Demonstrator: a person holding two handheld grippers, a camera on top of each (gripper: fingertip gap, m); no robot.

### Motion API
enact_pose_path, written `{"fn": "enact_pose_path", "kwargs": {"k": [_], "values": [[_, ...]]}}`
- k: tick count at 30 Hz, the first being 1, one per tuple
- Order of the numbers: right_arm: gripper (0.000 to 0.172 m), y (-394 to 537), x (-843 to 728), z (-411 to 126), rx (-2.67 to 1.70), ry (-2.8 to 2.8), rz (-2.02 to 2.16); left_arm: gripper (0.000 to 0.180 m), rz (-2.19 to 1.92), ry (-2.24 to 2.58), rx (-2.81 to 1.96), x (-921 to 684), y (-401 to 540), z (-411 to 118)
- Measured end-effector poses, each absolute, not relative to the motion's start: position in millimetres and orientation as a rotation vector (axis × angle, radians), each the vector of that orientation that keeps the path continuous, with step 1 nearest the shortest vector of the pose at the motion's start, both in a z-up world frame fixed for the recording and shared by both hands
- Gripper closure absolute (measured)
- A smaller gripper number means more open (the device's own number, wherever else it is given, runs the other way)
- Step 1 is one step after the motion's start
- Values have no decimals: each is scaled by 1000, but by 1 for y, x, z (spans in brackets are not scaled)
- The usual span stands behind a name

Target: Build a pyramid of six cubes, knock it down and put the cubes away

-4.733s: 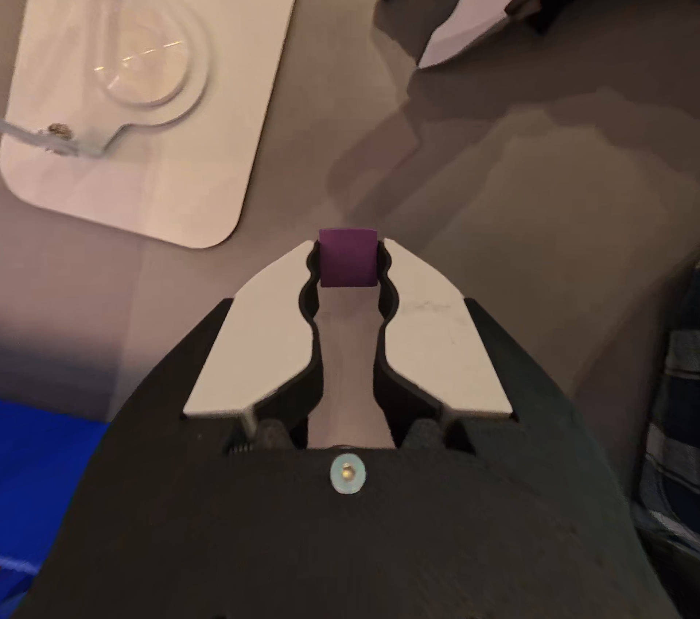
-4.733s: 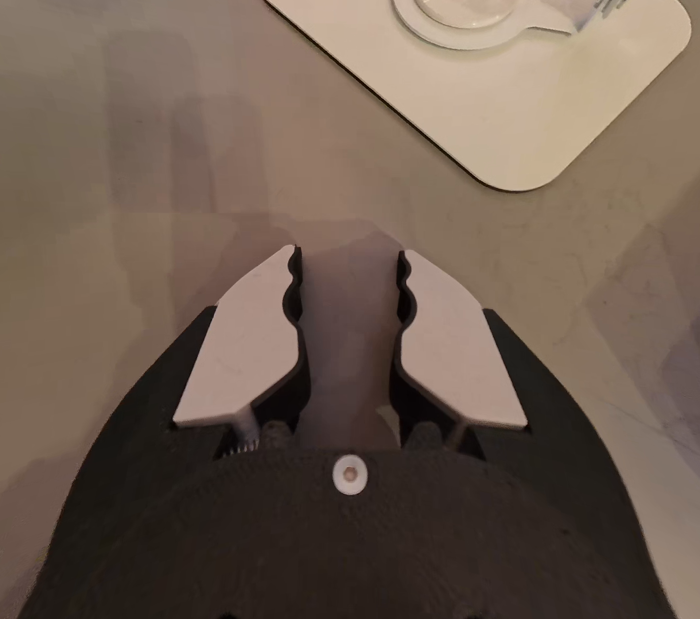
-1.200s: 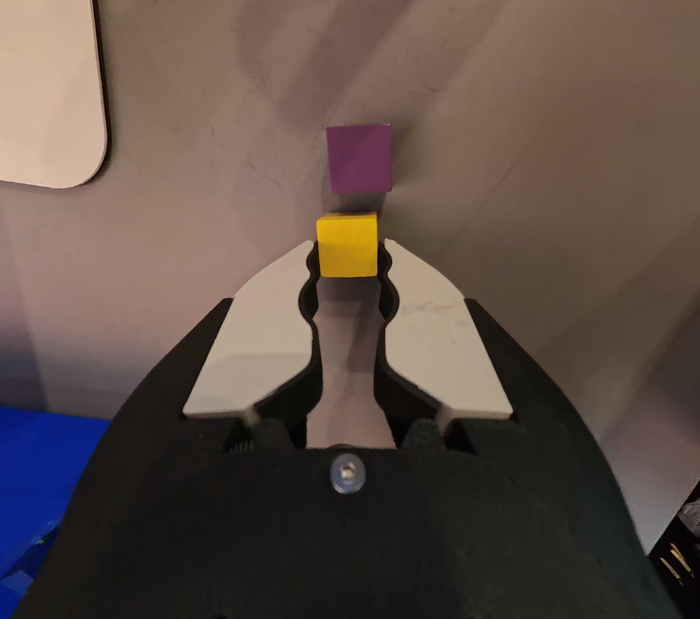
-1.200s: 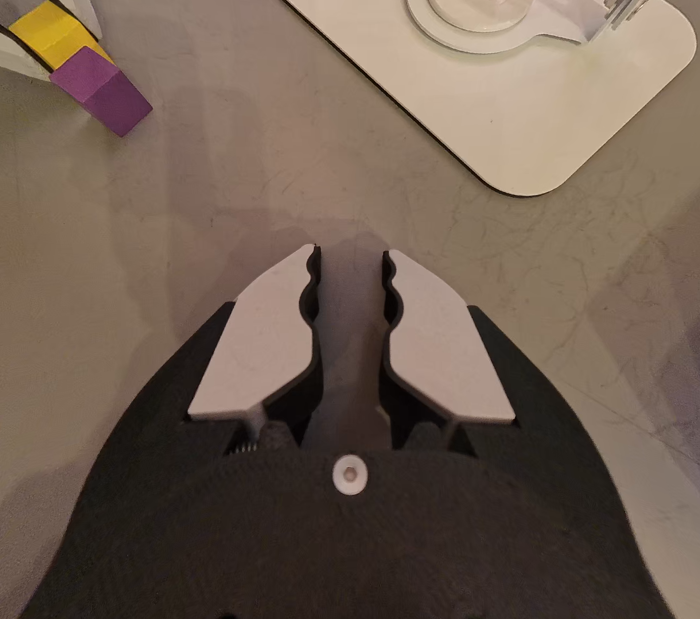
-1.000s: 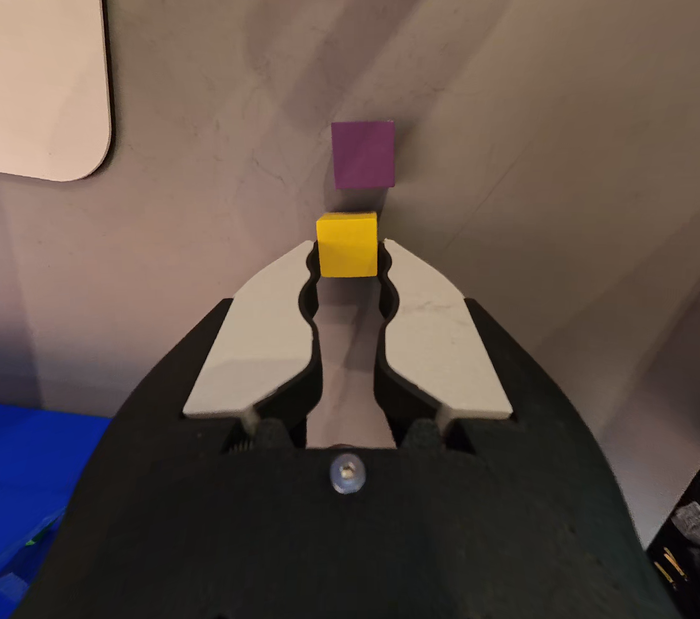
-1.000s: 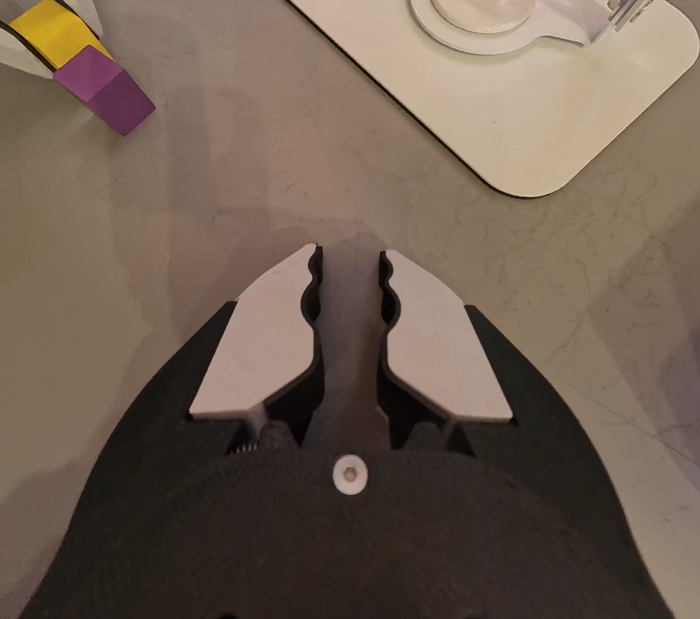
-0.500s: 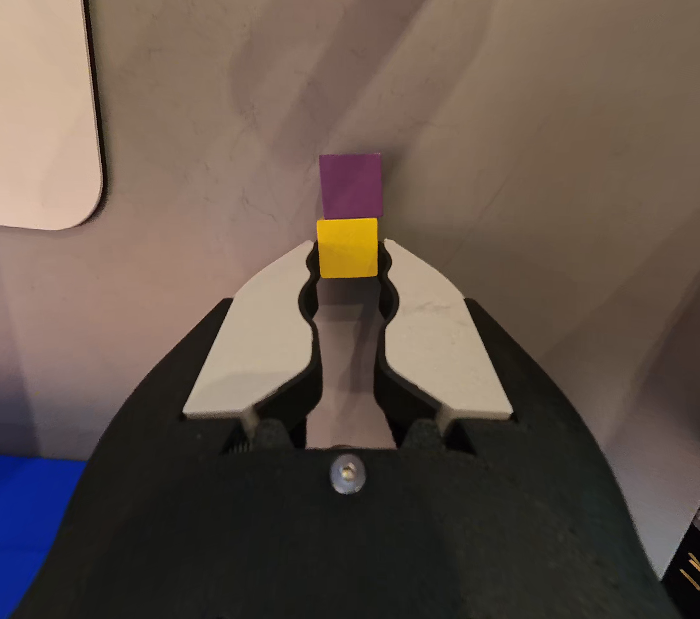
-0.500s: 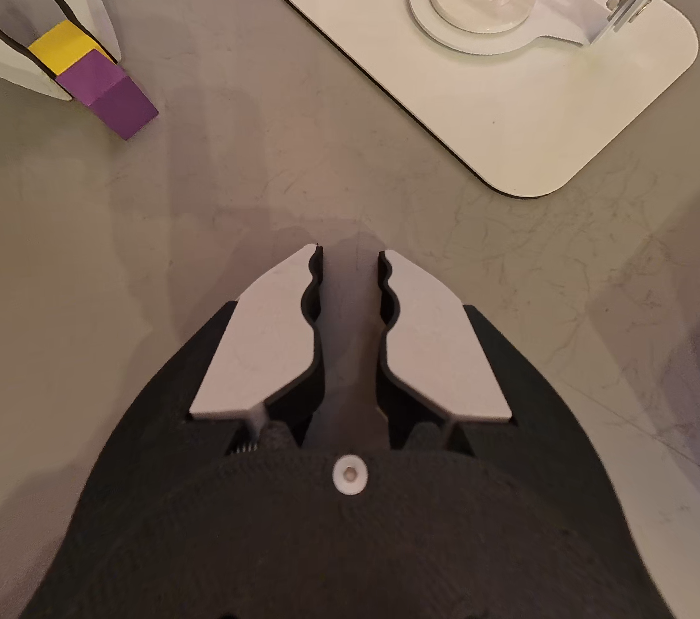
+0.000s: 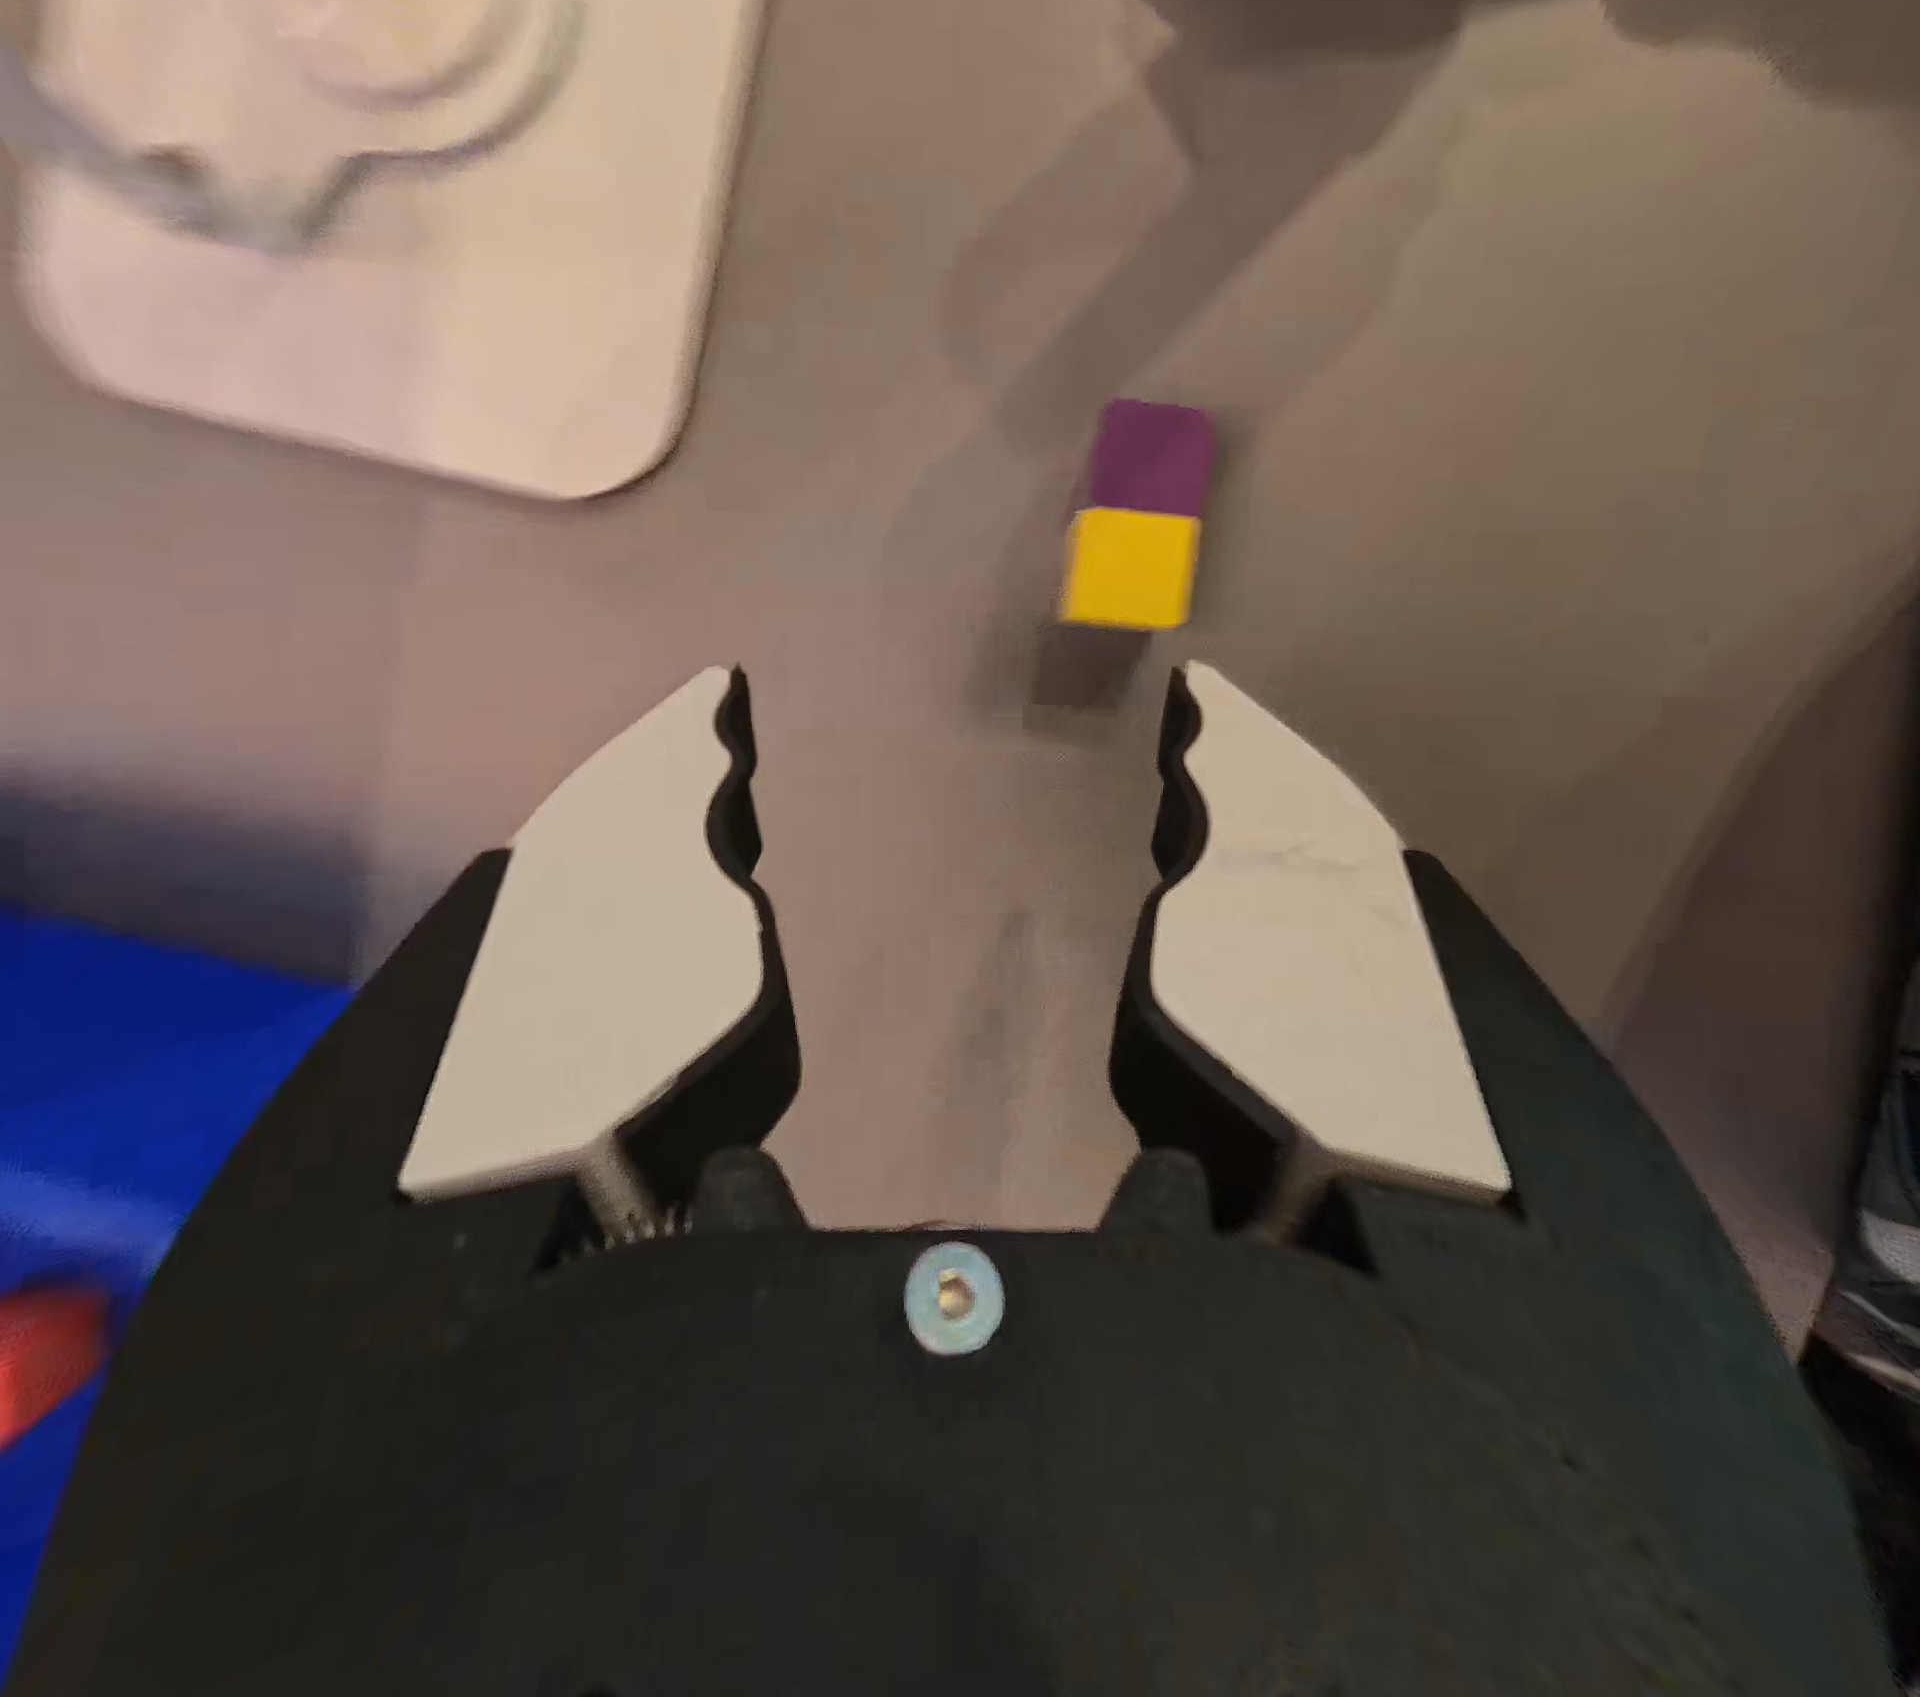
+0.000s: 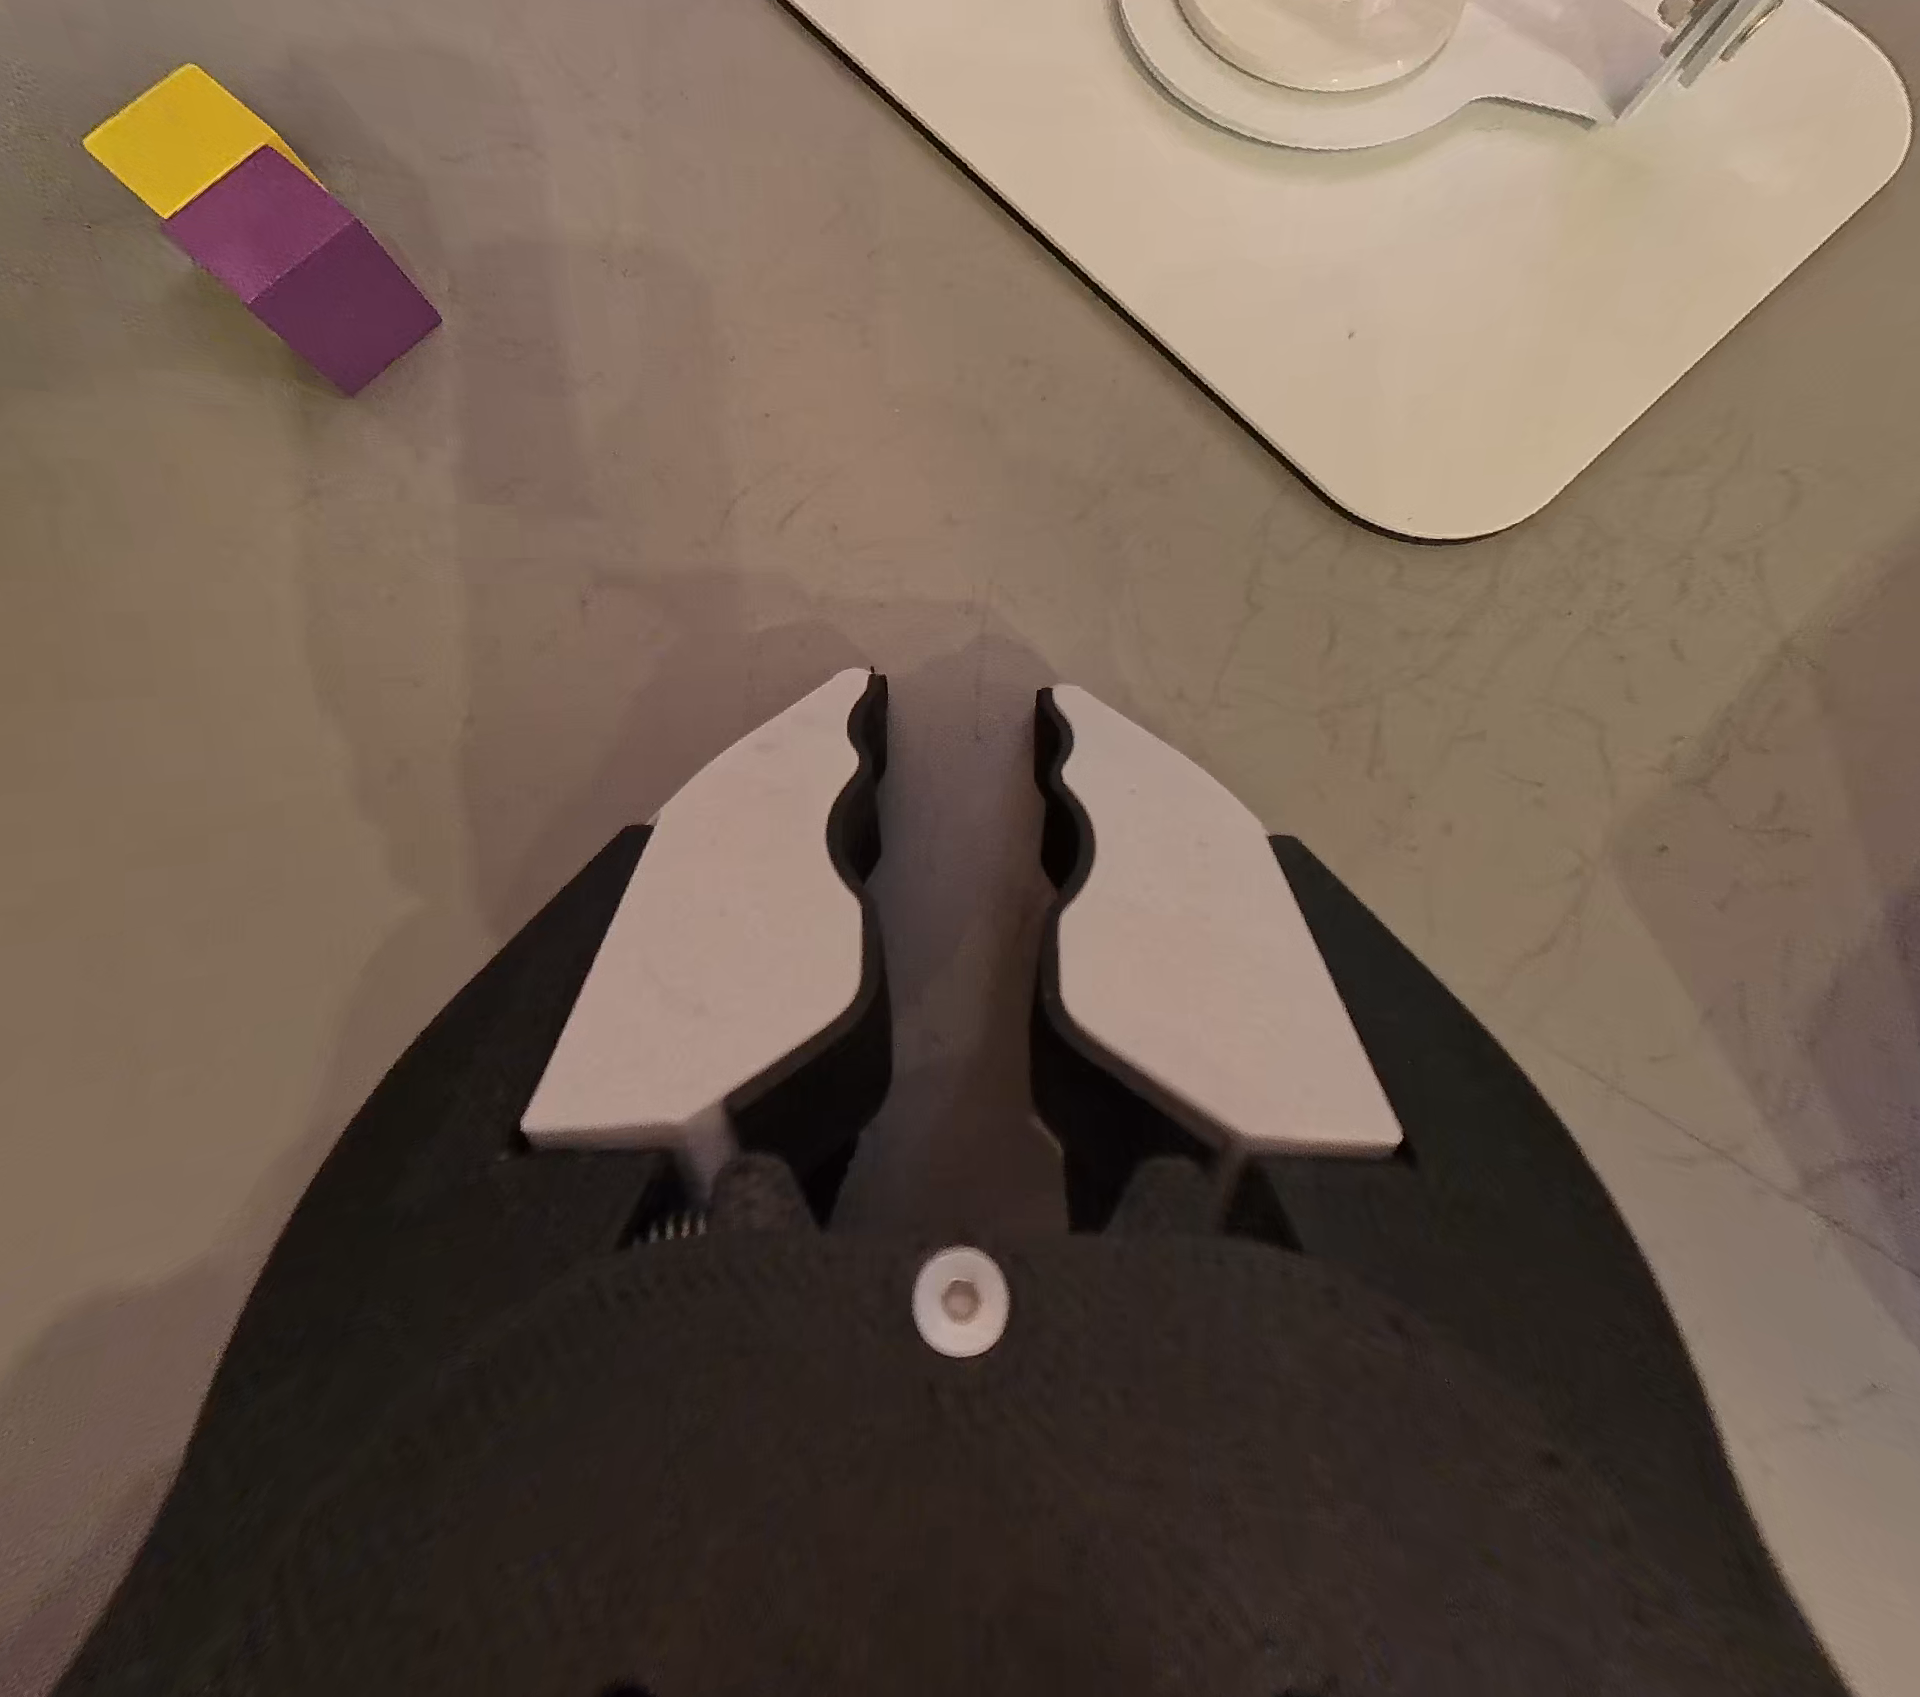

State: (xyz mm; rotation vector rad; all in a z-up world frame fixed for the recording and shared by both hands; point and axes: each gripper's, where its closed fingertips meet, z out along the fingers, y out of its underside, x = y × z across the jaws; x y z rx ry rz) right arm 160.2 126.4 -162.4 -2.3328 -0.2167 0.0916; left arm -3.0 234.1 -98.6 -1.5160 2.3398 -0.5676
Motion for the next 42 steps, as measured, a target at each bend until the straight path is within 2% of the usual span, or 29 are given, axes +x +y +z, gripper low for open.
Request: {"fn": "enact_pose_path", "kwargs": {"k": [4,8,10,14,18,21,23,28,32,35,37,42], "values": [[146,126,160,-162,-2332,-214,91,123,-371,2101,-1650,-23,340,-63],[147,126,161,-162,-2332,-211,91,147,-289,2027,-1786,-56,419,-72],[147,126,161,-162,-2332,-210,91,147,-214,2064,-1767,-66,444,-84],[147,126,161,-162,-2332,-205,88,133,-121,2165,-1830,-79,469,-115],[148,127,162,-162,-2333,-195,82,128,-78,2255,-1849,-81,474,-141],[149,127,163,-162,-2333,-192,81,136,-76,2290,-1873,-81,475,-156],[149,127,163,-162,-2333,-191,80,151,-63,2317,-1880,-83,475,-164],[149,127,163,-162,-2333,-189,79,152,-92,2306,-1847,-77,473,-157],[149,127,163,-162,-2333,-187,78,152,-147,2159,-1826,-75,459,-101],[150,127,164,-162,-2333,-181,76,153,-170,2137,-1723,-75,419,-57],[151,127,164,-162,-2333,-178,74,153,-197,2166,-1666,-72,382,-46],[153,127,163,-162,-2332,-190,80,153,-269,2352,-1553,-61,289,-89]]}}
